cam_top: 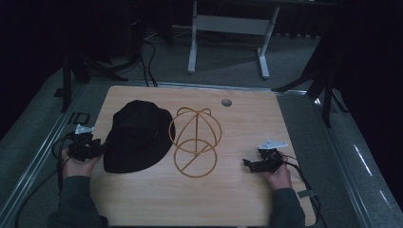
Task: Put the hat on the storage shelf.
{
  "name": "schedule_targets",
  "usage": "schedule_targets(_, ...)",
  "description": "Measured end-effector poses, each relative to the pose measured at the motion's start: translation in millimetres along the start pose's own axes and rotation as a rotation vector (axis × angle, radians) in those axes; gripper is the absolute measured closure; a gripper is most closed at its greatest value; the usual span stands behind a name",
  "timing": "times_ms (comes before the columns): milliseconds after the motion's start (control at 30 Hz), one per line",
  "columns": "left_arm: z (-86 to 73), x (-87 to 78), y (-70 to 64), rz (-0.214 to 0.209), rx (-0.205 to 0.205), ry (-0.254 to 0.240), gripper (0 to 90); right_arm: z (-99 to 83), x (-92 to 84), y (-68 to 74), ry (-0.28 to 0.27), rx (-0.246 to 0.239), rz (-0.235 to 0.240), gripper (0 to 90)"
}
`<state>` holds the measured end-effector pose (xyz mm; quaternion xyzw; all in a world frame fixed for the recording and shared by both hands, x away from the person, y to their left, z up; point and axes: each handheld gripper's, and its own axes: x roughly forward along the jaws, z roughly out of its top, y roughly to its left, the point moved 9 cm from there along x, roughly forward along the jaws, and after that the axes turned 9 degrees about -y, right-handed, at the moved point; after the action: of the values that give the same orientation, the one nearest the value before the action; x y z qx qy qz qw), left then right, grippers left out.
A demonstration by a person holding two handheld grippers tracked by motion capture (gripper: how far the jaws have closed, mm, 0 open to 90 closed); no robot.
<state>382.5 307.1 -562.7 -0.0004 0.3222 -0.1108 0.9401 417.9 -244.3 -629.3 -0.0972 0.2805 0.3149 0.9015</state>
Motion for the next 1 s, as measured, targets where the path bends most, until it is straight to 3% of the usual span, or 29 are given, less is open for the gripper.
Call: schedule_targets(1000, 13.6, -11.6, -12.5, -0.062, 0.039, 0.069, 60.6, -1.3, -2.6, 1.0, -0.004, 0.008, -0.010, 13.9)
